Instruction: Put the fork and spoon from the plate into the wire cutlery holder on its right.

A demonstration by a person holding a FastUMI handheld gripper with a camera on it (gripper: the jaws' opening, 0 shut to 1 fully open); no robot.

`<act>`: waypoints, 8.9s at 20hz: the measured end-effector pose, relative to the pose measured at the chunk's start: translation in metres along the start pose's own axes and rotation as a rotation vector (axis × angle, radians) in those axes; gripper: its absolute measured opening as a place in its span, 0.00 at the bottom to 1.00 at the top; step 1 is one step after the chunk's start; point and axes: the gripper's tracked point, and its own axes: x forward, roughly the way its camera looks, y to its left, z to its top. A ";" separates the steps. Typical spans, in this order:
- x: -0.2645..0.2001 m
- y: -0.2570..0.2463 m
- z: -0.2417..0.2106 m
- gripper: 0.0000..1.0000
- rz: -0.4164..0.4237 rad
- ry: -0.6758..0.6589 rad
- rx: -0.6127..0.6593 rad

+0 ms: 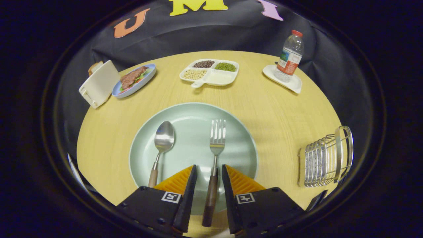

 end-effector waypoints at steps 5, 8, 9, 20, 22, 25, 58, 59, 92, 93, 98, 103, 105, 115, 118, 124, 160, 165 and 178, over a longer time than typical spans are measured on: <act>0.000 0.005 -0.005 0.01 0.003 0.021 -0.029; -0.011 0.004 -0.006 0.01 0.014 0.011 -0.024; -0.016 0.003 -0.005 0.01 0.017 0.001 -0.023; -0.106 -0.052 0.010 0.01 0.020 -0.149 -0.012; -0.116 -0.073 0.012 0.01 -0.002 -0.171 -0.003; -0.133 -0.104 0.005 0.01 -0.016 -0.177 0.034; -0.194 -0.132 0.031 0.97 -0.057 -0.440 0.135; -0.190 -0.122 0.030 0.97 -0.050 -0.433 0.132; -0.008 0.074 -0.020 0.55 0.065 -0.006 0.023; -0.007 0.074 -0.020 0.51 0.066 -0.004 0.020; -0.003 0.075 -0.021 0.10 0.065 0.005 0.019; -0.010 0.072 -0.019 0.04 0.084 -0.016 0.012; -0.017 0.070 -0.017 0.04 0.089 -0.033 0.012; -0.062 0.053 0.004 0.01 0.130 -0.125 0.012; -0.082 0.035 0.012 0.01 0.138 -0.164 0.034; -0.118 -0.018 0.014 0.00 0.140 -0.230 0.065; -0.171 -0.157 -0.001 0.90 0.068 -0.361 0.306; -0.195 -0.147 0.005 0.96 0.058 -0.434 0.272; -0.277 -0.078 0.000 0.96 0.050 -0.629 0.148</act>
